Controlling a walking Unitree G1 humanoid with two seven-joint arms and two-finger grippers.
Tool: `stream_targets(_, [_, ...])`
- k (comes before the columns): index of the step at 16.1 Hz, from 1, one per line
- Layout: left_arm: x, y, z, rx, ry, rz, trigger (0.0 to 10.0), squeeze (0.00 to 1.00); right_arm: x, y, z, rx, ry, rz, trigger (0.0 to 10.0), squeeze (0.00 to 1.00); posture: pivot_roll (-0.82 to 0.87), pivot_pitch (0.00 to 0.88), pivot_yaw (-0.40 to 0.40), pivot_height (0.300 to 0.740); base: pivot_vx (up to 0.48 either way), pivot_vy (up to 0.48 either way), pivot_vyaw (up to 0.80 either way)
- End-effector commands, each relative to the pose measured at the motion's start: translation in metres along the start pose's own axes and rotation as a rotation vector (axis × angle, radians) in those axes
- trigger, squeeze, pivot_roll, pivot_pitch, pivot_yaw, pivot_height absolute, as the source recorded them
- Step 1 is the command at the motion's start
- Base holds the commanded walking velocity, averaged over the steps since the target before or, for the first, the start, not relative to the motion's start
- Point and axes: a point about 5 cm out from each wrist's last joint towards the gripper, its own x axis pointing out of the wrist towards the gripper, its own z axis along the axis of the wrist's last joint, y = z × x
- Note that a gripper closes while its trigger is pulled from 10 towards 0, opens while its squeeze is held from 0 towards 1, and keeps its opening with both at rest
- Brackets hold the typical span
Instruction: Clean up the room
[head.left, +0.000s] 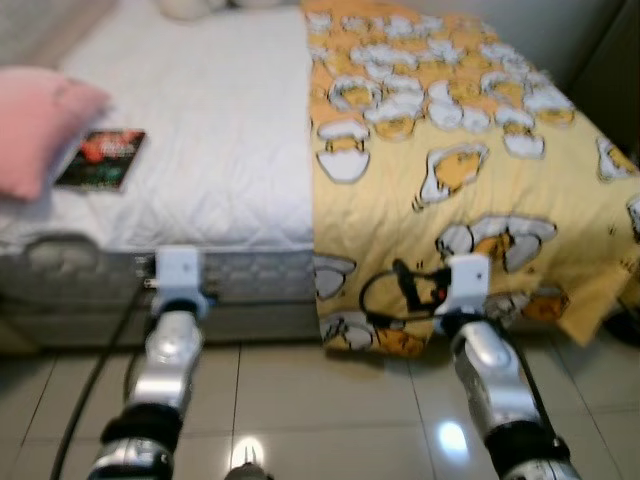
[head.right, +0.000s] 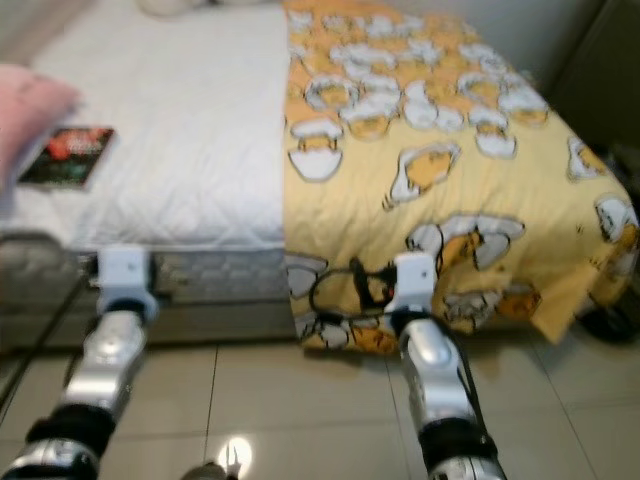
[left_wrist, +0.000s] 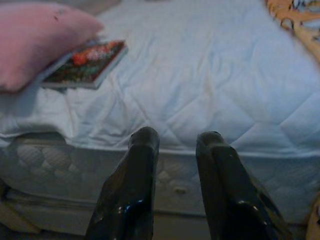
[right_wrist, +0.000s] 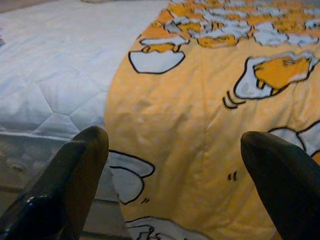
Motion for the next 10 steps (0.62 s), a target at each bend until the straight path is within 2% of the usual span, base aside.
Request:
stream_targets(1, [0.000, -0.022, 0.011, 0.012, -0.046, -0.078, 10.0, 0.00, -0.001, -0.017, 0.002, -0.011, -0.001, -0.051, 10.0, 0.00, 0.06, 0.000, -0.036, 0.740, 0.000, 0.000, 0.62])
stream_targets(2, [-0.001, -0.023, 0.015, -0.020, -0.066, -0.073, 10.0, 0.00, 0.001, -0.020, 0.007, -0.015, -0.016, -0.061, 10.0, 0.00, 0.06, 0.000, -0.032, 0.740, 0.000, -0.292, 0.62])
stream_targets(6, [-0.005, -0.028, 0.011, -0.031, -0.040, -0.094, 10.0, 0.00, 0.003, -0.008, 0.008, -0.039, -0.026, 0.007, 10.0, 0.00, 0.06, 0.000, -0.033, 0.740, 0.266, -0.396, 0.62])
stream_targets(7, [-0.009, -0.031, 0.011, -0.021, -0.056, -0.129, 10.0, 0.00, 0.003, -0.006, 0.007, -0.036, -0.025, 0.013, 10.0, 0.00, 0.07, 0.000, -0.035, 0.740, 0.274, -0.390, 0.61])
stream_targets(9, [-0.026, -0.043, 0.010, 0.032, -0.113, -0.335, 10.0, 0.00, -0.003, 0.002, 0.001, -0.016, -0.014, 0.045, 10.0, 0.00, 0.07, 0.000, -0.033, 0.740, 0.000, 0.000, 0.59])
stream_targets(10, [-0.029, -0.045, 0.010, 0.038, -0.122, -0.368, 10.0, 0.00, -0.004, 0.003, 0.000, -0.013, -0.010, 0.050, 10.0, 0.00, 0.07, 0.000, -0.033, 0.740, 0.000, 0.000, 0.59])
